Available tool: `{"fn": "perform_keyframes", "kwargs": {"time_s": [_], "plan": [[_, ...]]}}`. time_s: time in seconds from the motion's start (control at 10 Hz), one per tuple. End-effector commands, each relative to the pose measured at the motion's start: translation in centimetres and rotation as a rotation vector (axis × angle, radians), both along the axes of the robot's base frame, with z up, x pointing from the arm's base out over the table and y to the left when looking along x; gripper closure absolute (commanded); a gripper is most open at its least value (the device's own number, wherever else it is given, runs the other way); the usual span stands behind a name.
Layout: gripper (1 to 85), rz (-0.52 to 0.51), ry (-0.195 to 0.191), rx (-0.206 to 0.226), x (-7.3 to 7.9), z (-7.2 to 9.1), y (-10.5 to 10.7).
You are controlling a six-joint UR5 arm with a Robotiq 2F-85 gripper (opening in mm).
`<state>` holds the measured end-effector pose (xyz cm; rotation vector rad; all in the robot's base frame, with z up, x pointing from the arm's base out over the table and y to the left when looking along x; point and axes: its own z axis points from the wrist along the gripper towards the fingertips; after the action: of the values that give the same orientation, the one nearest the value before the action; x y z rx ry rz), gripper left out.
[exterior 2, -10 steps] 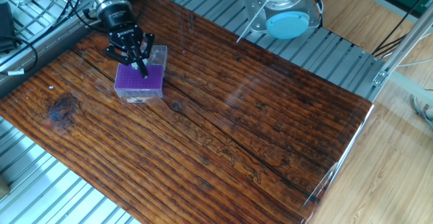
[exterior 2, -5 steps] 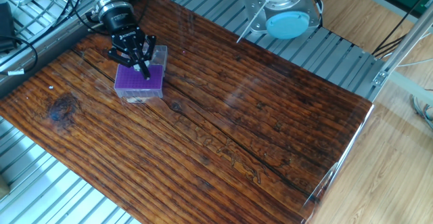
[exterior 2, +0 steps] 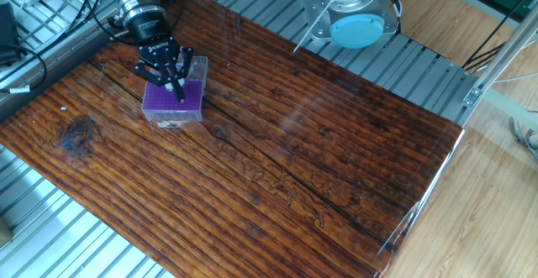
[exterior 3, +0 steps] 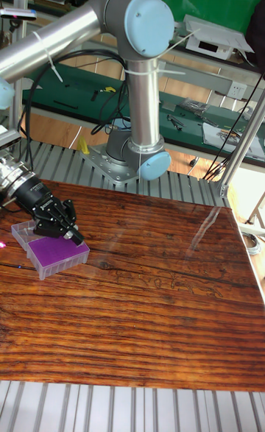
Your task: Insert a small pipette tip into the holder for small pipette tips
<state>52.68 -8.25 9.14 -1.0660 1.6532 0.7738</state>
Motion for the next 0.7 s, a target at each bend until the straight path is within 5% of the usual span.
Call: {"fn": "perform_keyframes", "kwargs": {"time_s": [0.0, 0.6], "plan": [[76.3, -0.108, 0.038, -0.019, 2.0, -0.6, -1.5], [76.0, -0.079, 0.038, 0.07, 1.4, 1.4, -0.5]]}}
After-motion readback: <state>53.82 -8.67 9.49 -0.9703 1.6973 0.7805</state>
